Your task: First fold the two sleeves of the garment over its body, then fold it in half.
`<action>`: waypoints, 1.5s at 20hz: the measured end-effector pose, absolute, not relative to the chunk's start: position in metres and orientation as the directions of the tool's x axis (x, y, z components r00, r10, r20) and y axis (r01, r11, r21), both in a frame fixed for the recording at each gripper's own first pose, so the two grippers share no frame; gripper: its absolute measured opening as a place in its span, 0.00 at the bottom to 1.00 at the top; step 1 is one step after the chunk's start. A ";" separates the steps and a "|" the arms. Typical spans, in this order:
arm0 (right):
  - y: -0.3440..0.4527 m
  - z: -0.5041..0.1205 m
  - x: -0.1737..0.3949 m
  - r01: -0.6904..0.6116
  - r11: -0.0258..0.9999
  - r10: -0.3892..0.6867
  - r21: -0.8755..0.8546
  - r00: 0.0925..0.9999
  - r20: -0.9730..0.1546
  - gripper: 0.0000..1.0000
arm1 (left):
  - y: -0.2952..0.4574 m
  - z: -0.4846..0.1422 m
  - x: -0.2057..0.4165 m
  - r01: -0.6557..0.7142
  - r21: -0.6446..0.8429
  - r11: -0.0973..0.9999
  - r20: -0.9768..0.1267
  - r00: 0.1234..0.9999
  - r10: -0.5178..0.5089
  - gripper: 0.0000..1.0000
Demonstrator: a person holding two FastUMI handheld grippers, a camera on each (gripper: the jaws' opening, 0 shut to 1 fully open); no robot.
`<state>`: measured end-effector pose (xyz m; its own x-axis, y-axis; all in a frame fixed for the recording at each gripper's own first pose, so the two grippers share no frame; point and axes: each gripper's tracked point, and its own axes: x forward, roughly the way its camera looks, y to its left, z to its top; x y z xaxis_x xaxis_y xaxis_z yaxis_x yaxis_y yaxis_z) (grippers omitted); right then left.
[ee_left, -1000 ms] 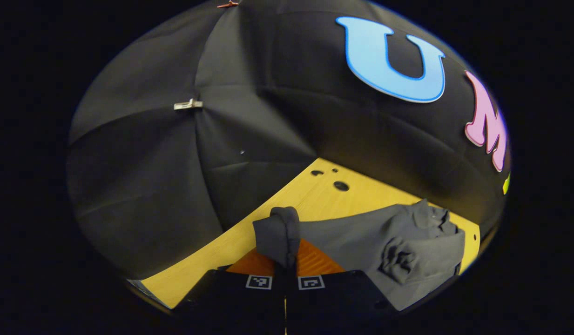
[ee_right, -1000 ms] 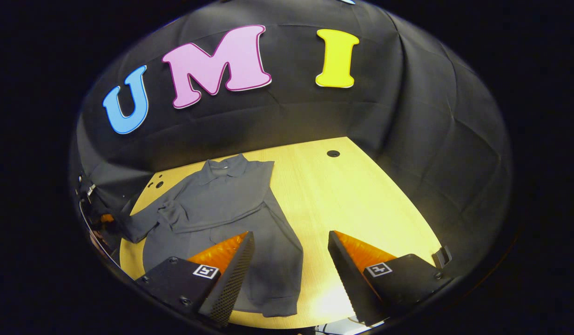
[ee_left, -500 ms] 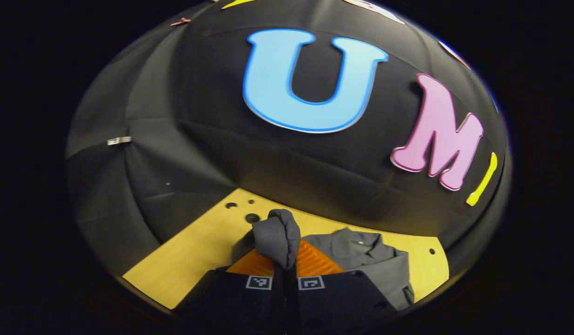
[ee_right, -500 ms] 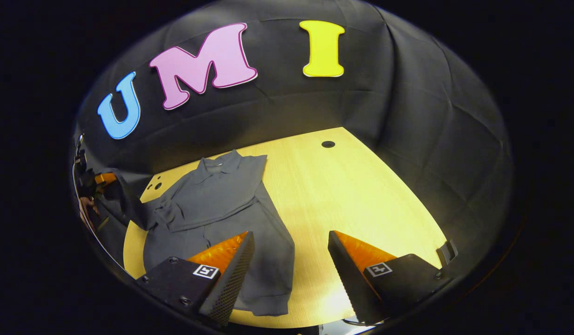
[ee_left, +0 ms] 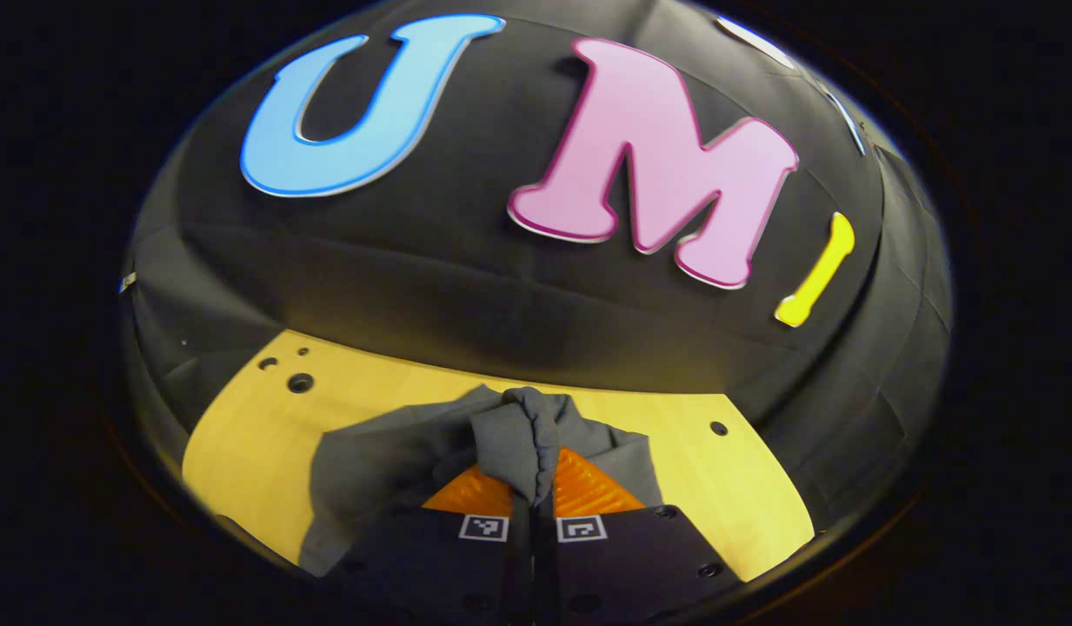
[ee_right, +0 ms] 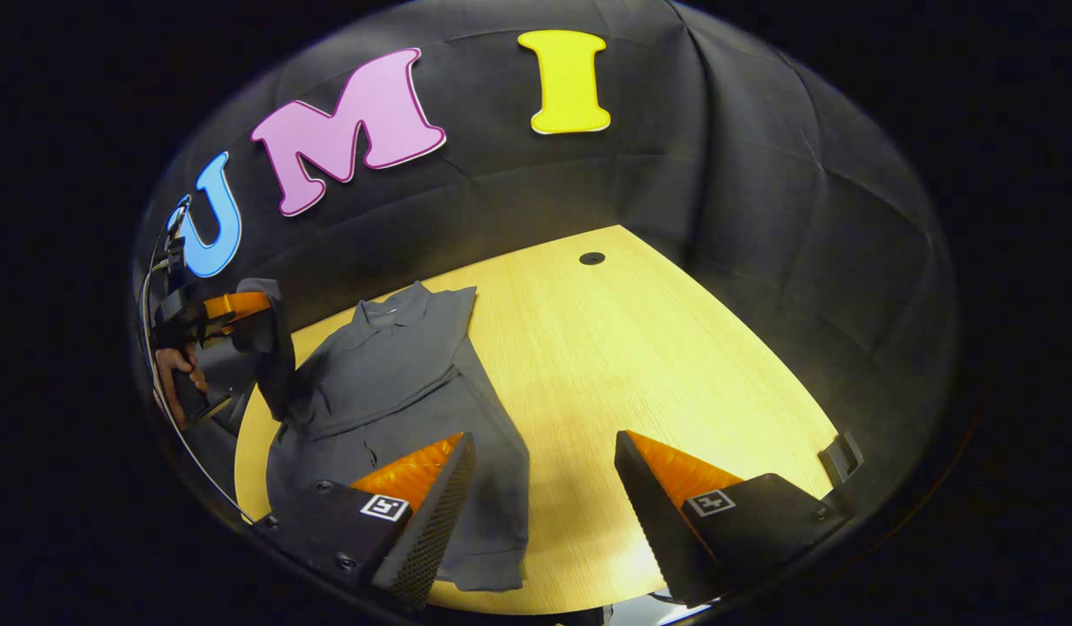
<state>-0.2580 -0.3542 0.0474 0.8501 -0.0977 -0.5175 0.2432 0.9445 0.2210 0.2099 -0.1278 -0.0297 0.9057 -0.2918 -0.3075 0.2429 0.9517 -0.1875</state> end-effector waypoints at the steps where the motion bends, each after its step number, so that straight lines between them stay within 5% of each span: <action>1: -0.357 0.045 -0.260 0.252 0.942 -0.102 0.224 0.847 -0.522 0.99 | -0.140 -0.039 0.211 0.260 -0.178 0.949 -0.325 0.895 -0.306 0.06; 7: -0.378 0.024 -0.276 0.311 0.920 -0.133 0.238 0.820 -0.556 0.99 | -0.209 -0.082 0.213 0.348 -0.180 0.920 -0.404 0.827 -0.391 0.06; 13: -0.405 0.012 -0.295 0.371 0.896 -0.171 0.243 0.795 -0.582 0.99 | -0.252 -0.126 0.220 0.368 -0.167 0.914 -0.478 0.781 -0.402 0.07; 16: -0.410 0.009 -0.300 0.373 0.897 -0.172 0.237 0.789 -0.590 0.99 | -0.262 -0.149 0.225 0.370 -0.140 0.919 -0.517 0.764 -0.386 0.16; 17: -0.410 0.009 -0.302 0.372 0.898 -0.172 0.235 0.788 -0.591 0.99 | -0.264 -0.154 0.223 0.368 -0.131 0.920 -0.524 0.762 -0.380 0.11; 24: -0.382 0.000 -0.293 0.288 0.925 -0.079 0.247 0.782 -0.618 0.99 | -0.231 -0.145 0.193 0.403 -0.089 0.911 -0.489 0.779 -0.393 0.96; 30: -0.318 -0.021 -0.286 0.144 0.966 0.045 0.216 0.728 -0.684 0.99 | -0.121 -0.142 0.131 0.384 -0.006 0.923 -0.479 0.809 -0.340 0.96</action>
